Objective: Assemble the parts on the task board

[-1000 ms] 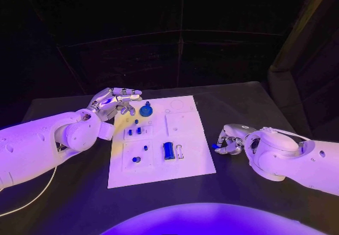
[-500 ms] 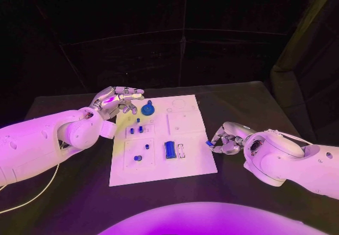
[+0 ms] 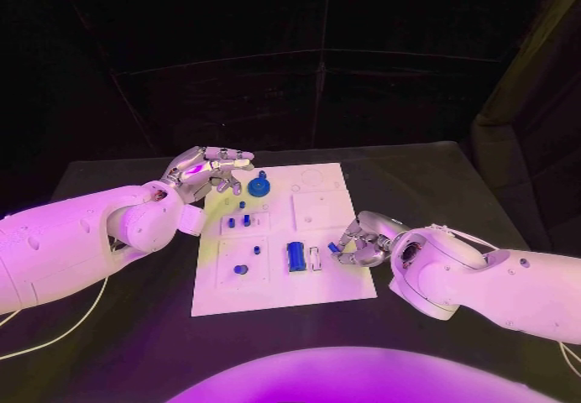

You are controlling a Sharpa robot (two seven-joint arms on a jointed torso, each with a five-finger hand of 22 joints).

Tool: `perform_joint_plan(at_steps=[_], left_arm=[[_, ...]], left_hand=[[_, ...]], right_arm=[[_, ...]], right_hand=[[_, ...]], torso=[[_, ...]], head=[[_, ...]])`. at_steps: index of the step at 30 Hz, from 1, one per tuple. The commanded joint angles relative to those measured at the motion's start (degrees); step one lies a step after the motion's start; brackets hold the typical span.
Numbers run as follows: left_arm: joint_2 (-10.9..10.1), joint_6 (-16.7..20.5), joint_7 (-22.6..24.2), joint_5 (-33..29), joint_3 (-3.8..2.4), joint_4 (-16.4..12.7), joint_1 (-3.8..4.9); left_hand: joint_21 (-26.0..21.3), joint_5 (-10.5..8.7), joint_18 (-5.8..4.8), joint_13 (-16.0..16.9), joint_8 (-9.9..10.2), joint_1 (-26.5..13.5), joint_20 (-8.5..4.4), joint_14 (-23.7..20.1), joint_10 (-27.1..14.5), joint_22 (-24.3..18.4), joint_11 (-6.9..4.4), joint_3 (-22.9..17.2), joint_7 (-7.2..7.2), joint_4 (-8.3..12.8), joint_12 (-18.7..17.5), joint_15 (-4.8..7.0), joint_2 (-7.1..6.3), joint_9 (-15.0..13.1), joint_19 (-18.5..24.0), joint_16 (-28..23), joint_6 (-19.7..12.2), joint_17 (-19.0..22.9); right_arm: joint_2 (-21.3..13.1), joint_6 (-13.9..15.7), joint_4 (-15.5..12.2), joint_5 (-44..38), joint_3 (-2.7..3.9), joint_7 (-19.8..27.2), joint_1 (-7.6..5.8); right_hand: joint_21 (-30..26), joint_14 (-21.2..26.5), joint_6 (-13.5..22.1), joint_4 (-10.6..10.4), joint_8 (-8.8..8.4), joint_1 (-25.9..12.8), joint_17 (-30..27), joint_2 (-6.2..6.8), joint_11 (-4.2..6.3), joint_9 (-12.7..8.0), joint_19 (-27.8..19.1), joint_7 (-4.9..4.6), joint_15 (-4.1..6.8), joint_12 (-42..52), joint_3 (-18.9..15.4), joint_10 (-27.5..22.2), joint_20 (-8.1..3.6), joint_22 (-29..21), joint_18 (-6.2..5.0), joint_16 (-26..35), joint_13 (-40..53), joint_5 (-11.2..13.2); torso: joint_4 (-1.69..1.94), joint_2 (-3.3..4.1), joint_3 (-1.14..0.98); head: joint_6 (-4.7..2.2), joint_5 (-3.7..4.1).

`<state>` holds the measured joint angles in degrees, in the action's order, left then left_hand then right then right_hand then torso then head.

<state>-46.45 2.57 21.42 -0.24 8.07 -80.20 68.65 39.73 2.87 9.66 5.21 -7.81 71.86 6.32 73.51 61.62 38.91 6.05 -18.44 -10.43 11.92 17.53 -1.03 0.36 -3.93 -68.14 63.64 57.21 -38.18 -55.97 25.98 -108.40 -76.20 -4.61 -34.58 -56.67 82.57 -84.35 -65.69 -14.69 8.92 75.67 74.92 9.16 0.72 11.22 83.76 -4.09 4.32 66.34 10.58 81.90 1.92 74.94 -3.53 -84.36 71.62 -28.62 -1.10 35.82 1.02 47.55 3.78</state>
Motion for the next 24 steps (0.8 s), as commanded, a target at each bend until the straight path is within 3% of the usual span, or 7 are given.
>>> perform_joint_plan(at_steps=[1, 4, 7, 11, 19, 24], left_arm=[[0.1, -0.7, 0.2, -0.2, -0.05, -0.2, 0.07], [0.1, -0.7, 0.2, -0.2, -0.05, -0.2, 0.07], [0.1, -0.6, 0.2, -0.2, -0.05, -0.2, 0.07], [0.1, -0.6, 0.2, -0.2, -0.05, -0.2, 0.07], [0.1, -0.7, 0.2, -0.2, -0.05, -0.1, 0.08], [0.2, -0.6, 0.2, -0.2, -0.05, 0.0, 0.09]], left_hand=[[-0.4, -0.04, 0.78, 0.0, -0.4, -0.3, 0.48, -0.3, -0.5, -0.1, 0.03, 0.4, -0.11, 0.1, 0.2, -0.09, 0.12, 0.0, 0.0, 0.4, -0.3, 0.0], [-0.4, -0.04, 0.78, 0.1, -0.3, -0.3, 0.49, -0.3, -0.6, -0.1, 0.04, 0.4, -0.11, 0.2, 0.2, -0.09, 0.1, 0.0, 0.0, 0.4, -0.4, 0.0], [-0.4, -0.04, 0.78, 0.1, -0.4, -0.3, 0.49, -0.3, -0.6, -0.1, 0.05, 0.4, -0.12, 0.1, 0.2, -0.1, 0.1, 0.0, 0.0, 0.4, -0.4, 0.1], [-0.4, -0.04, 0.78, 0.1, -0.4, -0.3, 0.5, -0.4, -0.7, -0.1, 0.08, 0.5, -0.15, 0.1, 0.3, -0.11, 0.08, 0.0, 0.0, 0.4, -0.4, 0.1], [-0.4, -0.04, 0.78, 0.1, -0.4, -0.3, 0.5, -0.4, -0.7, -0.1, 0.08, 0.5, -0.15, 0.1, 0.3, -0.11, 0.08, 0.0, 0.0, 0.4, -0.4, 0.1], [-0.5, -0.08, 0.76, 0.1, -0.5, -0.9, 0.58, -0.4, -0.9, -0.1, 0.17, 0.9, -0.22, -0.3, 0.6, -0.21, -0.01, 0.0, -0.1, 0.5, -0.6, 0.1]], right_arm=[[1.1, -0.3, 0.6, 2.6, 0.03, -0.2, -0.07], [2.2, -1.7, 1.3, 3.5, 0.03, -0.4, -0.07], [3.2, -2.5, 2.1, 4.2, 0.03, -0.5, -0.07], [4.5, -2.6, 2.9, 4.8, 0.03, -0.9, -0.07], [6.1, -2.3, 4.4, 5.8, 0.04, -1.3, -0.09], [6.6, -1.8, 4.7, 4.6, 0.04, -1.5, -0.09]], right_hand=[[0.2, -3.9, -0.4, -0.2, 0.15, -0.4, 5.4, -0.16, -0.06, 0.1, 0.9, 0.04, 0.19, 0.5, 0.0, 0.5, -0.22, 1.1, 0.63, -0.3, 0.4, -0.3], [0.3, -4.0, -0.8, -0.4, 0.33, -1.2, 5.8, -0.34, 0.06, 0.3, 0.9, 0.2, 0.28, 1.4, -0.2, 1.0, -0.26, 1.2, 0.64, -0.5, 1.1, -0.5], [0.5, -4.1, -1.7, -0.3, 0.79, -2.0, 6.5, -0.26, 0.37, 0.7, 1.1, 0.62, 0.49, 3.1, -0.7, 1.7, -0.39, 1.6, 0.7, -0.9, 2.4, -1.1], [0.6, -4.1, -2.1, -0.4, 0.94, -2.5, 6.7, -0.36, 0.51, 0.8, 1.2, 0.78, 0.61, 3.7, -1.0, 2.1, -0.49, 1.8, 0.75, -1.0, 2.9, -1.2], [0.6, -4.1, -2.5, -0.7, 1.07, -3.4, 6.3, -0.92, 0.69, 1.1, 1.2, 1.0, 0.77, 3.5, -1.4, 2.1, -0.65, 1.8, 0.74, -0.8, 2.8, -1.4], [0.6, -4.0, -2.5, -0.8, 1.06, -3.8, 6.2, -1.25, 0.72, 1.2, 1.2, 1.02, 0.82, 3.7, -1.5, 2.2, -0.72, 1.8, 0.74, -0.8, 3.0, -1.4]], torso=[[0.01, 0.0, -0.01], [-0.07, -0.02, 0.08], [-0.3, -0.03, 0.02], [-0.2, 0.02, -0.08], [0.06, 0.01, -0.01], [-0.2, 0.02, -0.12]], head=[[0.13, -0.12], [0.04, -0.62], [-0.01, -0.93], [-0.01, -0.78], [0.22, -0.92], [0.25, -1.25]])
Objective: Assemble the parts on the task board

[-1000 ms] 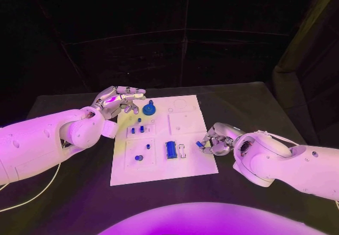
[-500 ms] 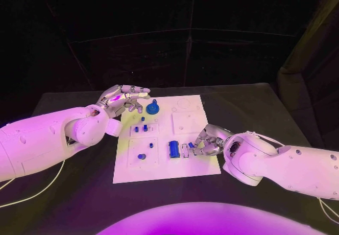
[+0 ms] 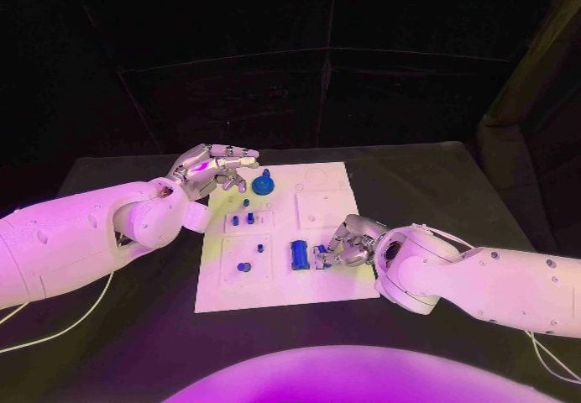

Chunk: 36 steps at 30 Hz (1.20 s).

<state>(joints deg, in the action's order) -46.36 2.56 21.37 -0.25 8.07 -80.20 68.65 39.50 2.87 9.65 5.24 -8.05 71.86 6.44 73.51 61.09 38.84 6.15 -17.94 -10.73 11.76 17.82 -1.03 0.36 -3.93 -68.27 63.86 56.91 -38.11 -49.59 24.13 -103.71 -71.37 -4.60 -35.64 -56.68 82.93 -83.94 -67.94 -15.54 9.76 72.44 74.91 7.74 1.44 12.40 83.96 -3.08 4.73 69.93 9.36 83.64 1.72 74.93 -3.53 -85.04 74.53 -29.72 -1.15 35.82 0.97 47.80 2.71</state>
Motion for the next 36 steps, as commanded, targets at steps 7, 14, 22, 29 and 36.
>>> perform_joint_plan(at_steps=[7, 14, 22, 29, 36], left_arm=[[0.1, -0.8, 0.2, -0.2, -0.05, 0.0, 0.09], [0.1, -0.9, 0.1, -0.2, -0.05, -0.1, 0.09], [0.1, -1.0, 0.1, -0.2, -0.05, -0.1, 0.09], [0.1, -1.1, 0.1, -0.2, -0.05, -0.1, 0.09], [0.2, -1.2, -0.1, -0.2, -0.05, 0.0, 0.09]], left_hand=[[-0.3, -0.09, 0.76, 0.1, -0.3, -1.1, 0.48, -0.4, -0.5, -0.1, 0.07, 0.6, 0.08, -0.2, 0.4, -0.23, -0.07, 0.0, 0.1, 0.3, -0.4, 0.1], [-0.4, -0.09, 0.76, 0.1, -0.4, -1.1, 0.49, -0.4, -0.5, -0.1, 0.08, 0.7, 0.08, -0.3, 0.5, -0.24, -0.07, 0.0, 0.0, 0.3, -0.4, 0.2], [-0.4, -0.08, 0.76, 0.1, -0.4, -1.2, 0.49, -0.4, -0.5, -0.1, 0.08, 0.7, 0.08, -0.3, 0.5, -0.24, -0.07, 0.0, 0.0, 0.3, -0.4, 0.2], [-0.4, -0.08, 0.76, 0.1, -0.4, -1.2, 0.5, -0.4, -0.6, -0.1, 0.08, 0.8, 0.08, -0.4, 0.6, -0.25, -0.04, 0.0, 0.0, 0.4, -0.5, 0.2], [-0.4, -0.08, 0.76, 0.1, -0.4, -1.2, 0.5, -0.4, -0.6, -0.1, 0.08, 0.8, 0.08, -0.4, 0.6, -0.25, -0.04, 0.0, 0.0, 0.4, -0.5, 0.2]], right_arm=[[0.9, 0.4, 0.3, -1.4, 0.04, -1.4, -0.09], [1.3, 0.0, 0.4, -2.0, 0.04, -1.9, -0.09], [1.1, -0.3, 0.2, -2.3, 0.04, -2.1, -0.09], [1.0, 0.0, 0.4, -3.3, 0.04, -2.3, -0.09], [0.9, 0.0, 0.3, -3.7, 0.04, -2.2, -0.09]], right_hand=[[0.2, -4.4, -0.3, 0.0, 0.21, -0.6, 6.1, 0.17, 0.01, 0.1, 1.0, 0.02, 0.42, 0.1, -0.3, 0.4, -0.52, 1.8, 0.74, 0.0, 0.0, -0.3], [0.1, -4.3, -0.3, -0.1, 0.18, -2.6, 5.9, -0.27, -0.01, 0.7, 1.0, 0.03, 0.42, -0.1, -2.2, 0.5, -0.59, 1.7, 0.73, 0.1, 0.1, 4.9], [0.1, -4.3, -0.3, -0.5, 0.14, -4.3, 5.9, -0.62, -0.09, 1.1, 1.1, -0.03, 0.36, -0.1, -4.4, 0.5, -0.54, 1.8, 0.77, 0.1, 0.3, 7.9], [0.0, -4.3, 0.0, -0.8, -0.04, -6.6, 5.6, -1.3, -0.12, 1.7, 1.0, -0.02, 0.33, -0.4, -7.9, 0.4, -0.51, 1.7, 0.73, 0.3, 0.4, 11.2], [-0.1, -4.2, 0.3, -0.8, -0.13, -7.1, 5.4, -1.61, -0.17, 2.0, 0.9, -0.06, 0.29, -0.6, -9.8, 0.2, -0.47, 1.6, 0.71, 0.5, 0.4, 13.2]], torso=[[-0.1, 0.03, -0.07], [-0.1, -0.01, -0.01], [-0.16, -0.11, -0.04], [-0.01, -0.04, -0.09], [0.01, -0.1, -0.08]], head=[[0.05, -0.17], [0.18, -0.24], [0.1, -0.13], [-0.02, -0.16], [0.08, -0.11]])
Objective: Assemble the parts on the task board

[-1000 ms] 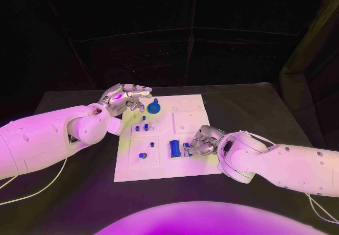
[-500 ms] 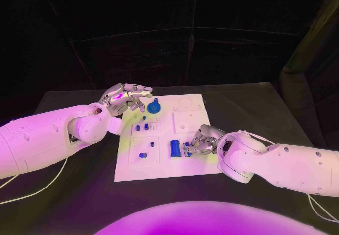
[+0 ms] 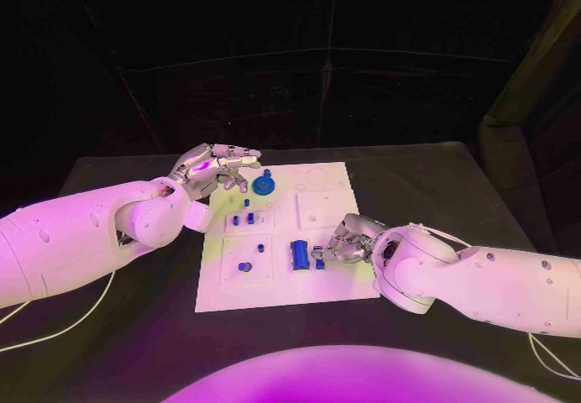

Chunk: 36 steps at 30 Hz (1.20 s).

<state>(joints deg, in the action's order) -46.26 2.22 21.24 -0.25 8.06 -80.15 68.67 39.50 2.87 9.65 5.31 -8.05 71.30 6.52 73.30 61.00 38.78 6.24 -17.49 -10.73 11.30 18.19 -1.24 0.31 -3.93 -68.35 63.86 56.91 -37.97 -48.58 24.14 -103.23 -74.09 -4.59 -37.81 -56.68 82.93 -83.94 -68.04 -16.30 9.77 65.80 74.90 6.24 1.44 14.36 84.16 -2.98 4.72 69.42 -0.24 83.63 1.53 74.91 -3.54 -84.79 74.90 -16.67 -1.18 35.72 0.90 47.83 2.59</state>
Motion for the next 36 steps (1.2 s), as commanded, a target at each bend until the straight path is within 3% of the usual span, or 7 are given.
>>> perform_joint_plan(at_steps=[1, 4, 8, 10, 17, 28, 36], left_arm=[[0.1, -0.9, 0.0, -0.2, -0.05, 0.0, 0.08], [0.1, -0.9, 0.0, -0.2, -0.05, 0.0, 0.08], [0.2, -0.9, 0.0, -0.2, -0.05, 0.2, 0.07], [0.2, -0.9, 0.0, -0.2, -0.04, 0.2, 0.07], [0.2, -0.9, 0.0, -0.2, -0.04, 0.3, 0.07], [0.3, -1.1, -0.3, -0.2, -0.04, 0.6, 0.07], [0.3, -1.3, -0.4, -0.2, -0.04, 0.6, 0.07]], left_hand=[[-0.4, -0.08, 0.77, 0.1, -0.4, -0.7, 0.42, -0.2, -0.5, -0.1, -0.01, 0.3, 0.08, 0.1, 0.2, -0.05, 0.0, 0.0, 0.1, 0.4, -0.5, 0.0], [-0.4, -0.08, 0.77, 0.1, -0.4, -0.7, 0.42, -0.2, -0.5, -0.1, -0.01, 0.3, 0.08, 0.1, 0.2, -0.05, 0.0, 0.0, 0.1, 0.4, -0.5, 0.0], [-0.4, -0.08, 0.77, 0.1, -0.4, -0.7, 0.42, -0.2, -0.5, -0.1, -0.01, 0.3, 0.08, 0.1, 0.2, -0.05, 0.0, 0.0, 0.1, 0.4, -0.5, 0.0], [-0.4, -0.08, 0.77, 0.1, -0.4, -0.7, 0.42, -0.2, -0.5, -0.1, -0.01, 0.3, 0.08, 0.1, 0.2, -0.05, 0.0, 0.0, 0.1, 0.4, -0.5, 0.0], [-0.4, -0.08, 0.77, 0.1, -0.4, -0.6, 0.43, -0.3, -0.5, -0.1, -0.04, 0.3, 0.1, 0.0, 0.3, -0.04, 0.08, 0.0, 0.1, 0.3, -0.5, 0.1], [-0.5, -0.09, 0.78, 0.1, -0.6, -0.9, 0.46, -0.3, -0.8, -0.2, 0.01, 0.8, 0.07, -0.3, 0.6, -0.07, 0.04, -0.1, 0.1, 0.4, -0.6, 0.2], [-0.6, -0.08, 0.78, 0.2, -0.6, -1.0, 0.47, -0.3, -0.8, -0.2, 0.01, 0.8, 0.07, -0.3, 0.6, -0.08, 0.03, -0.1, 0.1, 0.4, -0.6, 0.2]], right_arm=[[-0.1, 0.0, -0.2, -1.0, 0.03, 0.0, -0.08], [-0.4, 0.7, -0.4, -1.1, 0.03, 0.7, -0.08], [-1.3, 1.3, -1.0, -0.6, 0.04, 2.6, -0.09], [-1.8, 0.6, -1.3, 0.4, 0.04, 3.8, -0.09], [-3.2, -0.6, -2.8, 2.6, 0.04, 6.5, -0.09], [-3.9, -2.6, -2.9, 2.7, 0.02, 5.7, -0.08], [-2.6, -2.5, -1.9, 2.5, 0.01, 3.4, -0.06]], right_hand=[[0.0, -4.2, 0.4, 0.0, -0.14, -0.4, 5.4, -0.14, -0.17, 0.1, 0.7, -0.17, 0.29, -0.1, -0.3, 0.2, -0.27, 1.7, 0.72, 0.2, 0.0, 0.2], [-0.1, -4.2, 0.4, 0.2, -0.15, 0.0, 5.4, -0.47, -0.16, 0.2, 0.7, -0.16, 0.3, 0.0, -0.5, 0.2, -0.27, 1.7, 0.72, 0.2, 0.1, 0.0], [0.0, -4.3, 0.6, 2.1, -0.2, 3.7, 5.5, -1.29, -0.12, 0.5, 0.8, -0.18, 0.37, 0.2, -0.3, 0.3, -0.32, 1.9, 0.75, 0.2, 0.4, -4.4], [0.0, -4.3, 0.6, 2.8, -0.21, 4.6, 5.5, -1.3, -0.12, 0.6, 0.8, -0.18, 0.36, 0.2, -0.3, 0.2, -0.32, 1.9, 0.76, 0.2, 0.4, -4.6], [0.1, -4.3, 0.8, 4.1, -0.3, 6.4, 5.6, -1.81, -0.25, 1.0, 0.8, -0.34, 0.23, 0.1, -1.0, 0.2, -0.23, 2.1, 0.8, 0.1, 0.5, -1.2], [0.2, -4.3, 0.5, 4.7, -0.19, 7.2, 5.7, -2.77, -0.14, 1.2, 0.9, -0.16, 0.28, 0.0, -1.3, 0.2, -0.22, 2.3, 0.83, 0.1, 0.5, -0.9], [0.3, -4.3, 0.1, 5.4, 0.01, 8.4, 5.7, -4.08, 0.08, 1.5, 0.9, 0.11, 0.44, 0.0, -1.0, 0.3, -0.32, 2.4, 0.84, 0.1, 0.6, -0.6]], torso=[[0.05, 0.0, -0.01], [0.01, -0.03, -0.02], [0.01, -0.03, -0.07], [0.03, -0.05, -0.11], [0.13, -0.05, -0.02], [0.06, -0.06, 0.02], [0.38, -0.09, 0.04]], head=[[0.07, 0.02], [0.12, 0.07], [0.03, 0.02], [0.08, -0.01], [0.05, 0.02], [0.01, 0.22], [0.27, 0.18]])
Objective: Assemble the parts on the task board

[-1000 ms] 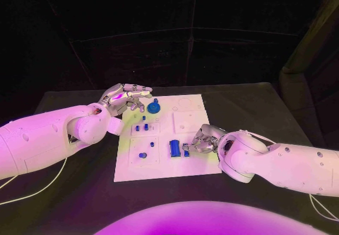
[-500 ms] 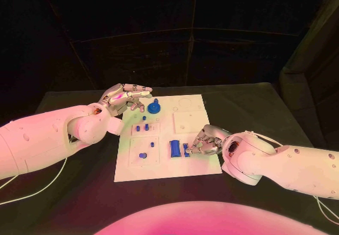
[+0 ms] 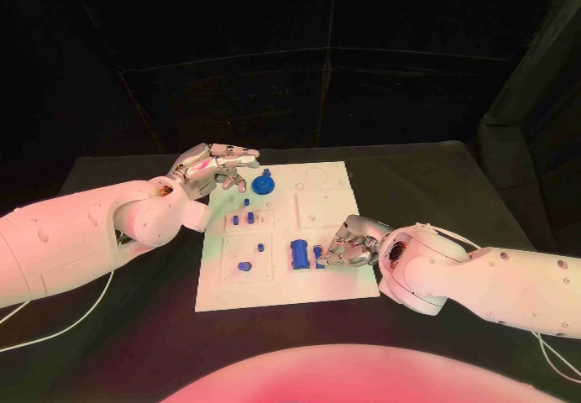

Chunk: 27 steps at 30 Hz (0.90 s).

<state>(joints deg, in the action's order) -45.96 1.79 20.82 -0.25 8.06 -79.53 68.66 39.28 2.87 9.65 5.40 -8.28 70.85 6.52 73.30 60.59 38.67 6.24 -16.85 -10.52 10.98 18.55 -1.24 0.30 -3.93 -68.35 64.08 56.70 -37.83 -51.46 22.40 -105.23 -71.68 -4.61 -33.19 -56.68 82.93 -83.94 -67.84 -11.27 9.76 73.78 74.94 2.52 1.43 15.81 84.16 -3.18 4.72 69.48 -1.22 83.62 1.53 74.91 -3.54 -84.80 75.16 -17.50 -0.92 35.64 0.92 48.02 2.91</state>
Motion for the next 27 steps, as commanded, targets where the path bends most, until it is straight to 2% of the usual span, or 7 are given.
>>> perform_joint_plan(at_steps=[1, 8, 12, 21, 27], left_arm=[[0.0, -0.9, 0.0, -0.2, -0.04, 0.0, 0.07], [0.0, -1.1, -0.2, -0.2, -0.04, -0.1, 0.07], [-0.1, -1.2, -0.3, -0.2, -0.04, -0.1, 0.07], [-0.2, -1.2, -0.4, -0.2, -0.04, -0.2, 0.08], [-0.2, -1.2, -0.4, -0.2, -0.04, -0.4, 0.08]], left_hand=[[-0.3, -0.08, 0.78, 0.1, -0.4, -0.5, 0.47, -0.3, -0.4, -0.1, 0.01, 0.2, -0.14, 0.0, 0.3, -0.08, 0.04, -0.1, 0.1, 0.2, -0.4, 0.1], [-0.3, -0.08, 0.78, 0.1, -0.4, -0.5, 0.47, -0.3, -0.4, -0.1, 0.01, 0.2, -0.14, 0.0, 0.3, -0.08, 0.04, -0.1, 0.1, 0.2, -0.4, 0.1], [-0.3, -0.08, 0.78, 0.1, -0.4, -0.5, 0.47, -0.3, -0.4, -0.1, 0.01, 0.2, -0.14, 0.0, 0.3, -0.08, 0.04, -0.1, 0.1, 0.2, -0.4, 0.1], [-0.4, -0.08, 0.78, 0.1, -0.4, -0.5, 0.48, -0.4, -0.4, -0.1, 0.01, 0.3, -0.13, 0.0, 0.3, -0.08, 0.04, -0.1, 0.1, 0.2, -0.5, 0.1], [-0.4, -0.08, 0.78, 0.1, -0.4, -0.5, 0.48, -0.4, -0.4, -0.1, 0.01, 0.3, -0.13, 0.0, 0.3, -0.08, 0.04, -0.1, 0.1, 0.2, -0.5, 0.1]], right_arm=[[0.4, -0.7, 0.2, 0.1, 0.02, -1.5, -0.06], [1.4, -0.5, 1.1, 0.0, 0.01, -3.2, -0.06], [1.7, -0.5, 1.4, -0.8, 0.01, -3.5, -0.04], [1.6, 0.2, 2.2, -2.2, 0.0, -4.0, -0.04], [1.9, 1.0, 2.6, -2.5, 0.0, -3.5, -0.04]], right_hand=[[0.3, -4.3, -0.1, 0.4, 0.02, 0.4, 5.7, -0.36, 0.09, 0.1, 0.9, 0.32, 0.45, 0.0, 0.0, 0.3, -0.32, 2.4, 0.85, 0.1, 0.4, 0.3], [0.3, -4.3, -0.4, 0.7, 0.26, 0.9, 5.6, -0.96, 0.26, 0.3, 1.0, 0.54, 0.57, -0.1, 0.1, 0.3, -0.41, 2.5, 0.85, 0.1, 0.3, 0.4], [0.3, -4.3, -0.4, 1.1, 0.3, 1.4, 5.6, -0.99, 0.34, 0.4, 0.9, 0.61, 0.64, -0.2, 0.1, 0.3, -0.47, 2.4, 0.84, 0.1, 0.3, 0.7], [0.3, -4.3, -0.6, 1.3, 0.52, 1.0, 5.5, -1.09, 0.36, 0.8, 0.9, 0.62, 0.69, -0.5, -0.5, 0.3, -0.57, 2.4, 0.85, 0.2, 0.2, 2.8], [0.2, -4.3, -0.6, 1.0, 0.65, 0.0, 5.5, -0.97, 0.32, 1.1, 0.9, 0.56, 0.66, -0.7, -1.4, 0.3, -0.57, 2.4, 0.85, 0.2, 0.1, 4.6]], torso=[[0.11, -0.01, 0.01], [-0.06, 0.03, 0.07], [-0.12, 0.04, 0.01], [0.13, -0.07, 0.04], [0.11, -0.14, 0.0]], head=[[0.08, -0.16], [0.49, -0.26], [0.55, -0.36], [0.75, -0.15], [0.75, -0.41]])
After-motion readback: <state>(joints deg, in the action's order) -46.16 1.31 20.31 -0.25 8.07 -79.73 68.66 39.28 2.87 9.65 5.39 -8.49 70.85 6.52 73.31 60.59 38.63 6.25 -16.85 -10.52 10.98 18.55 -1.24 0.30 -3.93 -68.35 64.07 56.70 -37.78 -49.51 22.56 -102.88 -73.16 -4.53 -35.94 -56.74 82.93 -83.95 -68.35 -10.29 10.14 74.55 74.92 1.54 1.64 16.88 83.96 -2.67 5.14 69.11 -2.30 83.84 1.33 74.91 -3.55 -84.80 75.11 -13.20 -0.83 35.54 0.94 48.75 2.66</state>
